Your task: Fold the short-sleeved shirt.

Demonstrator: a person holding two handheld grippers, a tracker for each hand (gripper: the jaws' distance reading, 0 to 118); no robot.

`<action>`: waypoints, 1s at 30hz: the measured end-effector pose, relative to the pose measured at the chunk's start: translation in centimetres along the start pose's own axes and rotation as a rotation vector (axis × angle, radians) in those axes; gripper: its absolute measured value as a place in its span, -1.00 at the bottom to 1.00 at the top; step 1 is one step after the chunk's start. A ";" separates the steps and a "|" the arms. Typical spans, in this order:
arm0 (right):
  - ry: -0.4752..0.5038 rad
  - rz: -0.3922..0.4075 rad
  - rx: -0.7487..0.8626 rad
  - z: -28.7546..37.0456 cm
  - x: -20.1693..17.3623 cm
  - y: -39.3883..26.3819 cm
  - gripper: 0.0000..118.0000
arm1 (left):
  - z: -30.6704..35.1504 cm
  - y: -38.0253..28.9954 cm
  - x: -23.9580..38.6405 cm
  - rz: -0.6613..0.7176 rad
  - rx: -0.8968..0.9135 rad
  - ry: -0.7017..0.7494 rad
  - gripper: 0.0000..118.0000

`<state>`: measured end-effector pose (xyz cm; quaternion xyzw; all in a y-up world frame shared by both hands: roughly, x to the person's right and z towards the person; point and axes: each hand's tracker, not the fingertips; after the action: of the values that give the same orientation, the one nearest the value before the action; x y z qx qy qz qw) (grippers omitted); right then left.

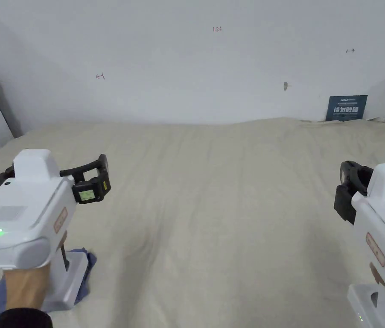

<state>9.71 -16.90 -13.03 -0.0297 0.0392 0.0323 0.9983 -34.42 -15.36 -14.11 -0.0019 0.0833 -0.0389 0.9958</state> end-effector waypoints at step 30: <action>-0.083 0.005 0.048 3.0 0.0 0.3 -1.00 | 1.6 -3.7 10.2 0.002 0.057 -0.146 -1.00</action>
<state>9.92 -16.45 -10.08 -0.0042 -0.0014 0.0351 0.9994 -24.39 -19.80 -14.16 0.0235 0.0095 -0.0401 0.9989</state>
